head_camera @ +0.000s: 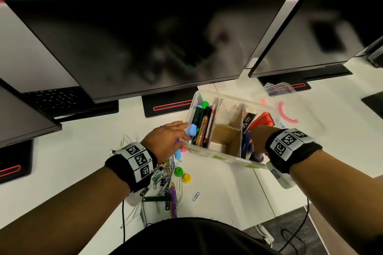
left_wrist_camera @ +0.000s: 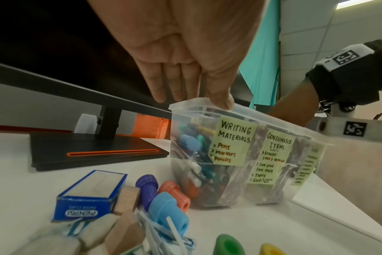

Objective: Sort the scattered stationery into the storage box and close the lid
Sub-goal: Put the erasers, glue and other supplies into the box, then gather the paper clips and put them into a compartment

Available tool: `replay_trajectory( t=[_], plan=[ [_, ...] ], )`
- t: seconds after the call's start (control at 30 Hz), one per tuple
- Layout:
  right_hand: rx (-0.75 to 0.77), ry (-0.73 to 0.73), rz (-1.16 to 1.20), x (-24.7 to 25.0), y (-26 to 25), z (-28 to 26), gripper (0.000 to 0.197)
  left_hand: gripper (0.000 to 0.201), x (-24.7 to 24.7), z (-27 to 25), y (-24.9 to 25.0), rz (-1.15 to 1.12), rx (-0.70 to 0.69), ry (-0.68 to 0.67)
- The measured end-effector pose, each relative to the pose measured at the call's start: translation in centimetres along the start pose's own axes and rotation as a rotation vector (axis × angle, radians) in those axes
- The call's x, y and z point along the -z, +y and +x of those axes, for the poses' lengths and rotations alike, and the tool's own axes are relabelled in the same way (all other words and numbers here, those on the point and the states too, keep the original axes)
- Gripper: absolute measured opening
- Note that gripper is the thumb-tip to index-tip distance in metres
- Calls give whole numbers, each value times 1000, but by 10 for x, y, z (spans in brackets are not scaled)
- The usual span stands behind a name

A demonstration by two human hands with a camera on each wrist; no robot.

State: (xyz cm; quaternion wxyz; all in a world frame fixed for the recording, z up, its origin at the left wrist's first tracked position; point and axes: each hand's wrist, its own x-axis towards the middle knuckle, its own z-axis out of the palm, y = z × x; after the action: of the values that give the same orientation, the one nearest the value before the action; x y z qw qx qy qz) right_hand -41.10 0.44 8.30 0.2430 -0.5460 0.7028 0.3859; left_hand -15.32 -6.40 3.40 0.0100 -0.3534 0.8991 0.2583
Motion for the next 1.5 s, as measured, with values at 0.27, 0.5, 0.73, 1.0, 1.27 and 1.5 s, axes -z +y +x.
replay_trajectory(
  t=[0.27, 0.5, 0.73, 1.0, 1.27, 1.5],
  plan=[
    [-109, -80, -6, -5, 0, 4, 40, 31, 6, -1, 7, 9, 47, -34],
    [-48, 105, 24, 7, -7, 0, 22, 33, 5, -2, 6, 7, 56, -51],
    [336, 485, 245, 31, -76, -45, 11, 41, 7, -19, -22, -27, 159, 53],
    [558, 300, 117, -43, -158, 0, 43, 31, -11, -52, -71, 6, 319, -131],
    [581, 314, 152, -80, -154, 33, 50, 42, -32, -19, -44, 71, 133, -238],
    [537, 376, 336, -98, -135, 44, 45, 44, -47, 18, -16, 102, 48, -207]
  ],
)
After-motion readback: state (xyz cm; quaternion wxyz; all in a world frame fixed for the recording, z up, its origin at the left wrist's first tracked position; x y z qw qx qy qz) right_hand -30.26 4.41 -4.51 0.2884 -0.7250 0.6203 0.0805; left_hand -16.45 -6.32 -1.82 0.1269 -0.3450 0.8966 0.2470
